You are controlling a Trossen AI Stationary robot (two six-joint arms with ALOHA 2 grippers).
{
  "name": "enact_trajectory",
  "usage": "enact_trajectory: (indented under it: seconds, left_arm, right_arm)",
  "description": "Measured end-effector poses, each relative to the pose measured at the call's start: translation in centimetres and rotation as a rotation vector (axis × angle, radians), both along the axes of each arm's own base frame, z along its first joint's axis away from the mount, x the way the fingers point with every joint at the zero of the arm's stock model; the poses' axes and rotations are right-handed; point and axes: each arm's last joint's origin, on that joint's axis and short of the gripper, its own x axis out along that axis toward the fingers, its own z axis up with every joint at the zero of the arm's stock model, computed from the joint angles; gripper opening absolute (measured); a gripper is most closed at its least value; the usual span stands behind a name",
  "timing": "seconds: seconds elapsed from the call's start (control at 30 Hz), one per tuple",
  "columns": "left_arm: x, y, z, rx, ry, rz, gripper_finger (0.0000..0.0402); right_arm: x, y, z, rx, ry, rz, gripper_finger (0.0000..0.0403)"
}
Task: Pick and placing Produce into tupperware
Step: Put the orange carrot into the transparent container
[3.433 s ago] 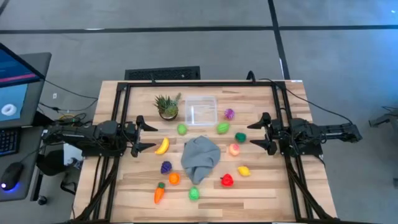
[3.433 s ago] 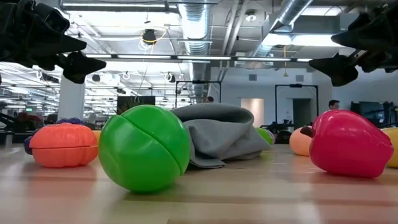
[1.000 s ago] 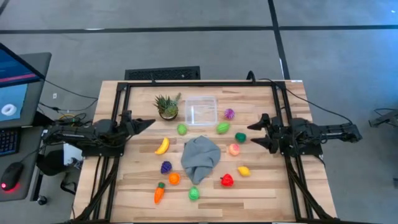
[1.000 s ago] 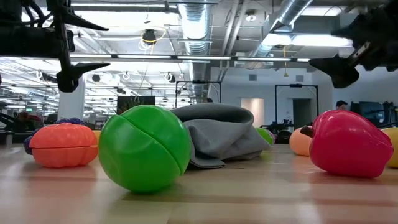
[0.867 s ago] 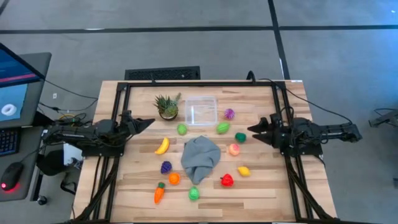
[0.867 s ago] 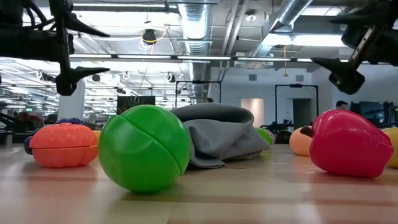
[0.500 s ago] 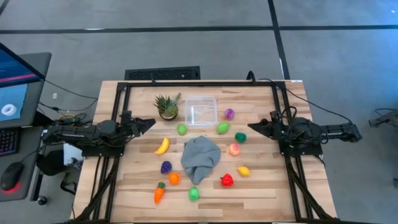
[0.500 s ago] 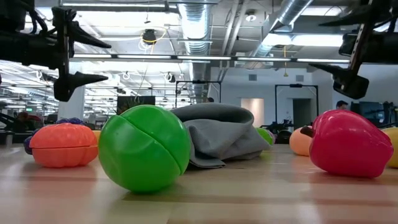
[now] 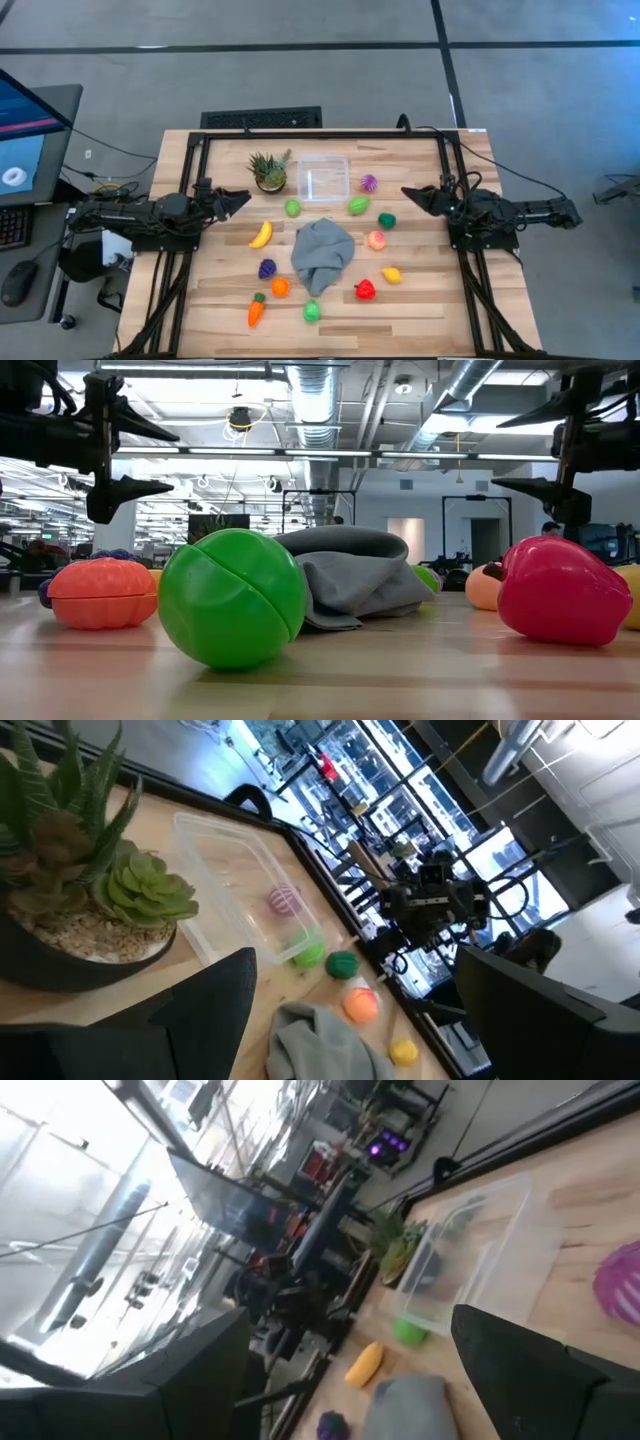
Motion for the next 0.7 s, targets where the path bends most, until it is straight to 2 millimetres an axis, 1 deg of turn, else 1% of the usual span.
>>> enact_trajectory:
  seconds: [0.13,0.23,0.3,0.4,0.53,0.7]
  left_arm:
    - [-0.05,0.11,0.03,-0.017,-0.009,0.042,0.0326]
    - [-0.08,0.16,0.04,-0.003,-0.002,0.061,0.0326]
    - [-0.11,0.22,0.04,0.016,0.007,0.082,0.0326]
    - [-0.11,0.22,0.05,0.024,0.010,0.084,0.0326]
    - [-0.09,0.17,0.05,0.025,0.011,0.064,0.0326]
    - [-0.11,0.20,0.06,0.079,0.037,0.076,0.0326]
  right_arm:
    - [-0.03,-0.09,0.01,-0.007,0.002,-0.033,0.0369]
    - [-0.06,-0.14,0.03,-0.056,0.020,-0.056,0.0369]
    - [-0.05,-0.12,0.02,-0.034,0.011,-0.048,0.0369]
    - [-0.05,-0.12,0.02,-0.005,0.000,-0.046,0.0369]
    - [-0.06,-0.29,0.03,-0.058,0.021,-0.065,0.0368]
    - [-0.02,-0.22,0.01,-0.001,0.000,-0.031,0.0361]
